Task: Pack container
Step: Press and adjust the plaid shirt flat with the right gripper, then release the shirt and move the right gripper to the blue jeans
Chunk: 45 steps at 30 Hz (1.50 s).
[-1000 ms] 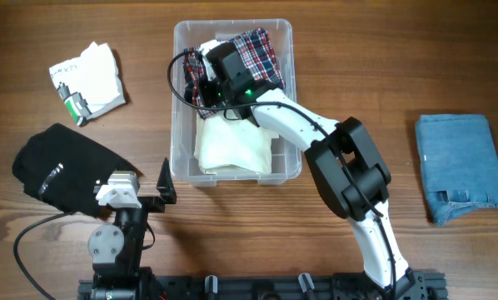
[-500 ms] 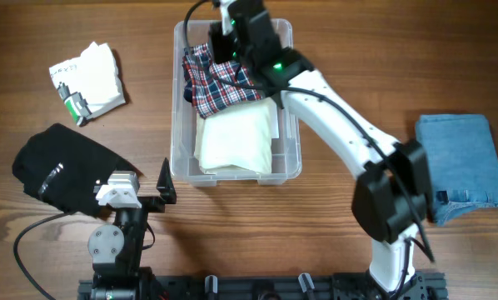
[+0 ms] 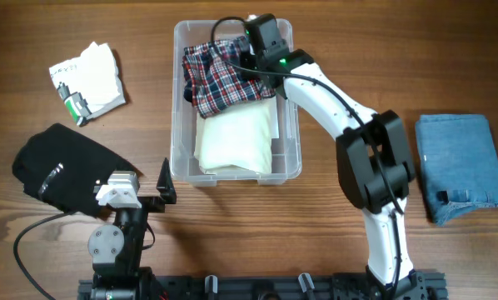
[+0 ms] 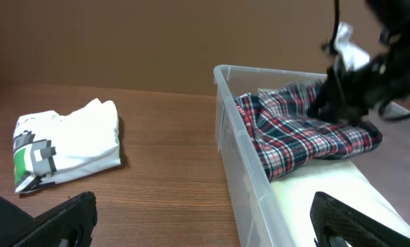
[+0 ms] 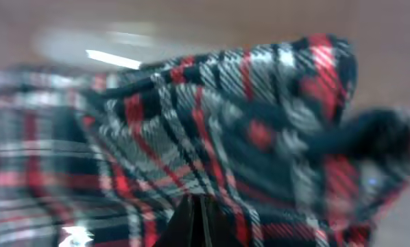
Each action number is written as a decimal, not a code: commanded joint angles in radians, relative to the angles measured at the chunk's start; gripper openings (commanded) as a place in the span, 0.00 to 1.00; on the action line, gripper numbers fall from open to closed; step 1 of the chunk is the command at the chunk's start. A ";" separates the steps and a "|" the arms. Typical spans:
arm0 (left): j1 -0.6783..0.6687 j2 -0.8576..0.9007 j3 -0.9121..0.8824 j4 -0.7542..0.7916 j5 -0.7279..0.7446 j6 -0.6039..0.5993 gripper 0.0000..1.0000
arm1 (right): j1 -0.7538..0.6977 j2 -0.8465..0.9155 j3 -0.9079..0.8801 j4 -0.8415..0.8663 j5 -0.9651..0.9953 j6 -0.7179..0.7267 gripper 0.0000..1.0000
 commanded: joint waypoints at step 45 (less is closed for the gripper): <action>0.003 0.004 -0.006 0.000 0.005 0.015 1.00 | -1.151 -0.783 -0.339 -0.909 -0.127 0.220 0.94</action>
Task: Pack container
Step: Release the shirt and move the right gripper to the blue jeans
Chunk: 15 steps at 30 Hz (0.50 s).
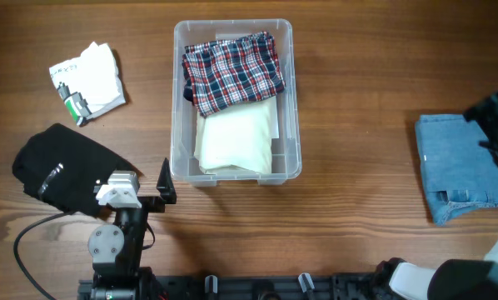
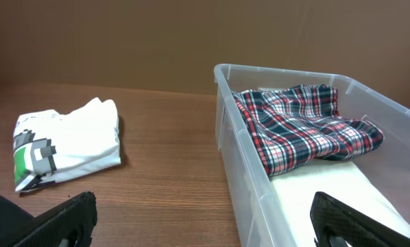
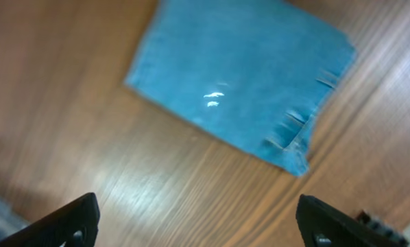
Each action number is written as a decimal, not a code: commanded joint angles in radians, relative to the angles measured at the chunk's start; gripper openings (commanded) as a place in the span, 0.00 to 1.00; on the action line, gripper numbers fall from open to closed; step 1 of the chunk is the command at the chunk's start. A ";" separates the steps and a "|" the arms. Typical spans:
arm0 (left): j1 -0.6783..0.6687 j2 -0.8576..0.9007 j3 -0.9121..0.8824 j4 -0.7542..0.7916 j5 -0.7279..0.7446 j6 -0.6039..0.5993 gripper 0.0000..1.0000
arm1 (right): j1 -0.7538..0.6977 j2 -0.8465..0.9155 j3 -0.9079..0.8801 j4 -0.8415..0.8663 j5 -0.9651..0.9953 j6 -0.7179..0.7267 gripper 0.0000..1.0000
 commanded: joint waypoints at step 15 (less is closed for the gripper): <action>0.003 0.000 -0.006 0.000 0.005 0.015 1.00 | -0.348 0.005 -0.429 0.256 -0.051 -0.088 1.00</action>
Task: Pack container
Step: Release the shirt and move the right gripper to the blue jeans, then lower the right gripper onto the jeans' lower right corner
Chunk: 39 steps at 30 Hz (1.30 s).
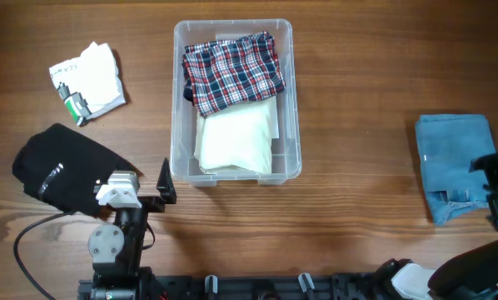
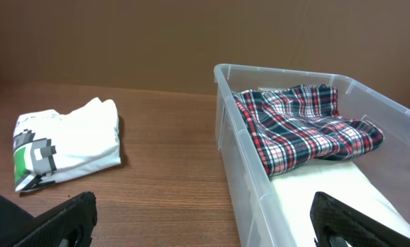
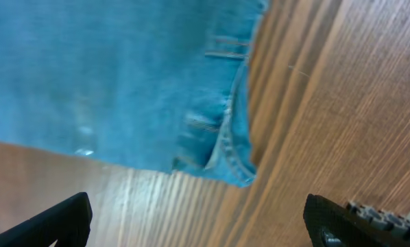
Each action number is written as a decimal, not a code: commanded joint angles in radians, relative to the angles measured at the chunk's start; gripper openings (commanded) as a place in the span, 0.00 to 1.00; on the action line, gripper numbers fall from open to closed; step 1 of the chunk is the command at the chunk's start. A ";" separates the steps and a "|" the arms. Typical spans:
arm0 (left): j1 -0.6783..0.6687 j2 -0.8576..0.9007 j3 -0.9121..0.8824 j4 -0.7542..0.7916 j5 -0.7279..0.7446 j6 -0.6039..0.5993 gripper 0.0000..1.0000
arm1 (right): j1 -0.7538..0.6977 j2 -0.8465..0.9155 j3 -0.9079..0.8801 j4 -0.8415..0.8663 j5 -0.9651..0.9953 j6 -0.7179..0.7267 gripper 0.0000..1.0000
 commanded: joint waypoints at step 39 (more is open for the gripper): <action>0.003 0.000 -0.006 -0.001 0.005 0.015 1.00 | -0.097 0.307 -0.054 0.225 -0.087 -0.026 1.00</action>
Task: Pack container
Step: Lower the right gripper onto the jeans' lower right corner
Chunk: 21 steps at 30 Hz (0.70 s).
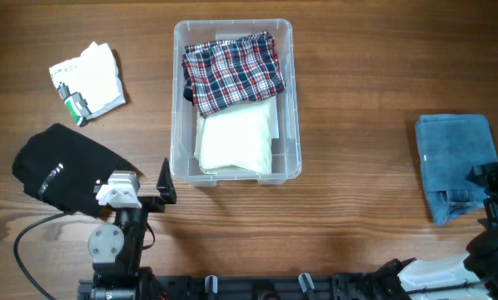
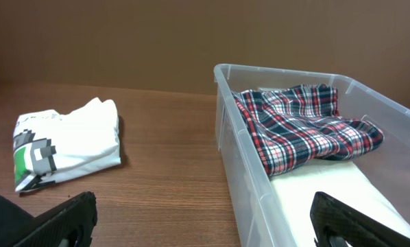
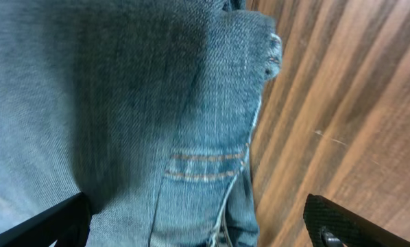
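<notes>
A clear plastic container (image 1: 295,100) stands at the table's middle back, holding a plaid garment (image 1: 232,71) over a cream one (image 1: 235,142). Folded blue jeans (image 1: 454,162) lie at the far right. My right gripper (image 1: 492,187) hangs open close over their near right corner; in the right wrist view the jeans (image 3: 123,110) fill the space between the wide-spread fingers (image 3: 342,223). My left gripper (image 1: 153,187) rests open near the front left, empty, facing the container (image 2: 260,185) and the plaid garment (image 2: 304,127).
A white printed shirt (image 1: 87,79) lies at the back left, also in the left wrist view (image 2: 61,147). A black garment (image 1: 66,171) sits at the front left beside the left arm. Bare wooden tabletop (image 1: 357,217) lies between container and jeans.
My right gripper has dropped closer to the jeans' near right corner; denim now fills its view. The left arm, the container and the other clothes are unchanged.
My right gripper was shut on the plaid garment at the back of the container. Then the garment lay in the container and the gripper was open over the jeans at the far right. It then stood at their near corner, and now sits lower on it.
</notes>
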Each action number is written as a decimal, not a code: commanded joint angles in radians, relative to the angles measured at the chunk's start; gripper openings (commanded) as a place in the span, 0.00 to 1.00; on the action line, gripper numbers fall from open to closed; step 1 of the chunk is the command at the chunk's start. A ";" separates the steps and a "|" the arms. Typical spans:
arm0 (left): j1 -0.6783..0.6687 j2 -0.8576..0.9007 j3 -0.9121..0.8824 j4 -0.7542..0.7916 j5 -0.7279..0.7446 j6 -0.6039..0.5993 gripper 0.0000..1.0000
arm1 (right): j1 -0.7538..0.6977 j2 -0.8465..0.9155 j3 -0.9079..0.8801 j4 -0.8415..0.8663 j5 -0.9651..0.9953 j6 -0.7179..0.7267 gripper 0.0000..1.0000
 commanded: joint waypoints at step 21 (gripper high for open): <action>0.003 0.000 -0.006 -0.001 0.005 0.015 1.00 | -0.001 0.041 -0.344 0.475 -0.081 0.071 0.79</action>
